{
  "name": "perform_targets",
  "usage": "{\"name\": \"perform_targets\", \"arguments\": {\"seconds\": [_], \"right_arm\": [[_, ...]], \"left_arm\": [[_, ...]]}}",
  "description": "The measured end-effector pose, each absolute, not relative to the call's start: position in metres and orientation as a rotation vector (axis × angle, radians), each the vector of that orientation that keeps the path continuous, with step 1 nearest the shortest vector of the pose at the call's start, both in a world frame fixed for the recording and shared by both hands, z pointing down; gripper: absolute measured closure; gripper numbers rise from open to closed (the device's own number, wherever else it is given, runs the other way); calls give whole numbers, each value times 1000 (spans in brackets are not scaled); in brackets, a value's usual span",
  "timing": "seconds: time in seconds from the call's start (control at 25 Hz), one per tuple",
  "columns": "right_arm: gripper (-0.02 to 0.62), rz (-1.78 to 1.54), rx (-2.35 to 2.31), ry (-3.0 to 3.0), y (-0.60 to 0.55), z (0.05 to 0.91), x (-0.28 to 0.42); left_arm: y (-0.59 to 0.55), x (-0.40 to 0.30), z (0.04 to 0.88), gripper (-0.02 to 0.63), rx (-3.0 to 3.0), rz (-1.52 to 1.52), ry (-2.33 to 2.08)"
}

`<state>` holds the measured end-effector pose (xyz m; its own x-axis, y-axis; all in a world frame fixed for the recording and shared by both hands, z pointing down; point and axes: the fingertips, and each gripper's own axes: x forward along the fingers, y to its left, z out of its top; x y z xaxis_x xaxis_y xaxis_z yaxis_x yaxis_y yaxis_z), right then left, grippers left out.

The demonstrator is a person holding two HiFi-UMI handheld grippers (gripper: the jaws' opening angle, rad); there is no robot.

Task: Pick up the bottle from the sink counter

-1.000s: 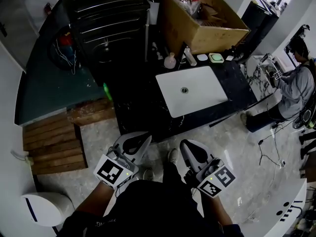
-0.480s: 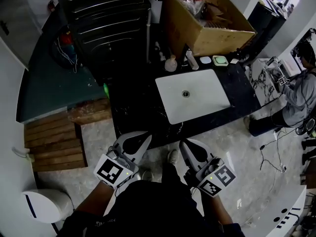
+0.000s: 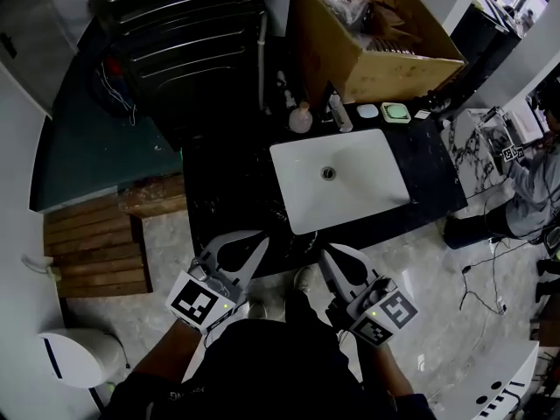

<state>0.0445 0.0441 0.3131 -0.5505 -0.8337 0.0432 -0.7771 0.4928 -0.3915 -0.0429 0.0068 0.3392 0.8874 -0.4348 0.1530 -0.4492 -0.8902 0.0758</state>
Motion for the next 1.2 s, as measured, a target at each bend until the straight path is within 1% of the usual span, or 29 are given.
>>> {"name": "perform_targets", "arguments": {"seconds": [0.76,1.2], "right_arm": [[575,-682,-1206,2620,-37,331,117],[575,-726,-1103,2649,-79,340,162]], "left_arm": [[-67,30,358,600,2861,224,-883],[-107,71,374,600,2815,302,-993]]}}
